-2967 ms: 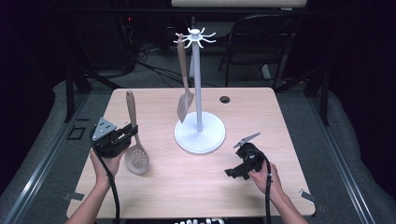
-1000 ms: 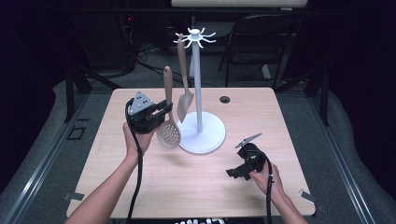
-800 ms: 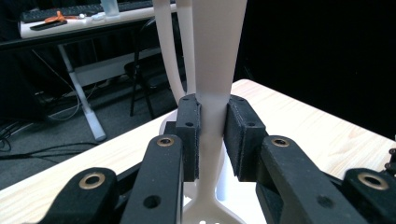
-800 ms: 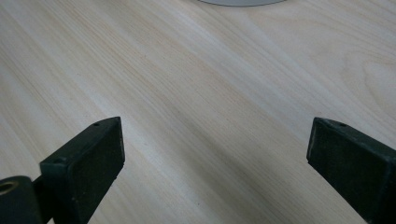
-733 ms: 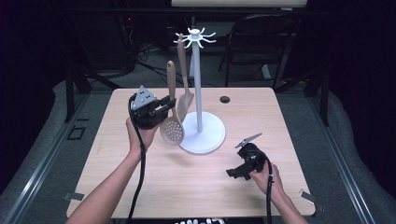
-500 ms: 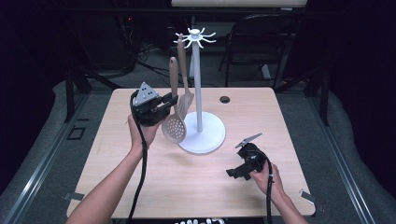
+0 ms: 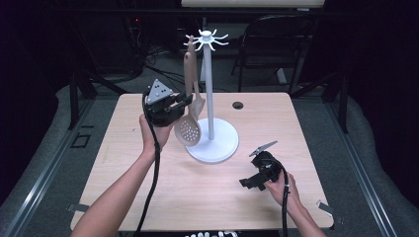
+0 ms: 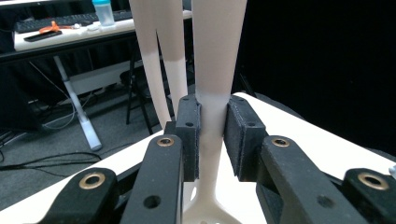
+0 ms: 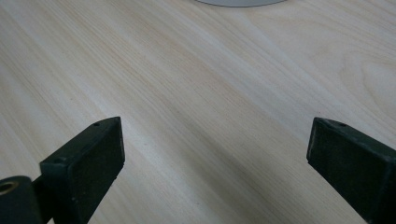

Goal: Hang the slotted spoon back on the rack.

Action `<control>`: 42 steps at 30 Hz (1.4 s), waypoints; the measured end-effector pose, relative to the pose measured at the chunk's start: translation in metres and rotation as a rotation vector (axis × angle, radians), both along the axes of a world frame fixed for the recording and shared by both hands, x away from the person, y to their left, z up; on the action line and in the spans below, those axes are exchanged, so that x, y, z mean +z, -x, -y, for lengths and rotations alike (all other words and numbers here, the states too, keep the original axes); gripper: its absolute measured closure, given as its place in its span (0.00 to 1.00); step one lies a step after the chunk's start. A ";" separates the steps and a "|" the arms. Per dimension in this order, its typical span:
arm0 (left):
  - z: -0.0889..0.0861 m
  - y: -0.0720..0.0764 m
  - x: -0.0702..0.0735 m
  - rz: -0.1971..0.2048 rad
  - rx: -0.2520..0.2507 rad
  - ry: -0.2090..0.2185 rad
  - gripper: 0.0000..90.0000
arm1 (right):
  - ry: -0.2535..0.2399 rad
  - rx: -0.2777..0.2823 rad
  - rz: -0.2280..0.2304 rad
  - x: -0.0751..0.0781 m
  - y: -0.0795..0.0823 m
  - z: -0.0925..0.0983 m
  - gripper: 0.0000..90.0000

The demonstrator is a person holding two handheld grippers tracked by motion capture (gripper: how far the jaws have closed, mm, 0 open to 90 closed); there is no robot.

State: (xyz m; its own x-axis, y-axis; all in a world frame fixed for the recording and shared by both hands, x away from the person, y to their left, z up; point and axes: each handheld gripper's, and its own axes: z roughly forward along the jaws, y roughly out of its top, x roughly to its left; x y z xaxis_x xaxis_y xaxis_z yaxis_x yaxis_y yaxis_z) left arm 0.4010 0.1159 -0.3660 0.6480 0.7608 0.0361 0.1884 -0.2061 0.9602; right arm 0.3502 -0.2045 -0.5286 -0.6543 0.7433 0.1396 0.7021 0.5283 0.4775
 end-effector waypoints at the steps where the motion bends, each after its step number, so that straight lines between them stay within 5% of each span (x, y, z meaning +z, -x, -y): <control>1: 0.001 0.000 0.001 0.002 0.001 0.000 0.85 | -0.007 -0.001 0.000 0.000 0.000 0.000 0.04; 42: 0.026 -0.024 0.005 -0.020 0.055 -0.050 0.84 | -0.010 0.003 -0.013 -0.001 0.000 0.000 0.04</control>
State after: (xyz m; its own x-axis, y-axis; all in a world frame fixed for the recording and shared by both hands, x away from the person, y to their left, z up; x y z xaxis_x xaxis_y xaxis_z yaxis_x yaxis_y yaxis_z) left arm 0.4249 0.0902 -0.3612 0.6065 0.7926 0.0624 0.2200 -0.2427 0.9448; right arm 0.3500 -0.2041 -0.5292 -0.6543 0.7400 0.1557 0.7069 0.5254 0.4736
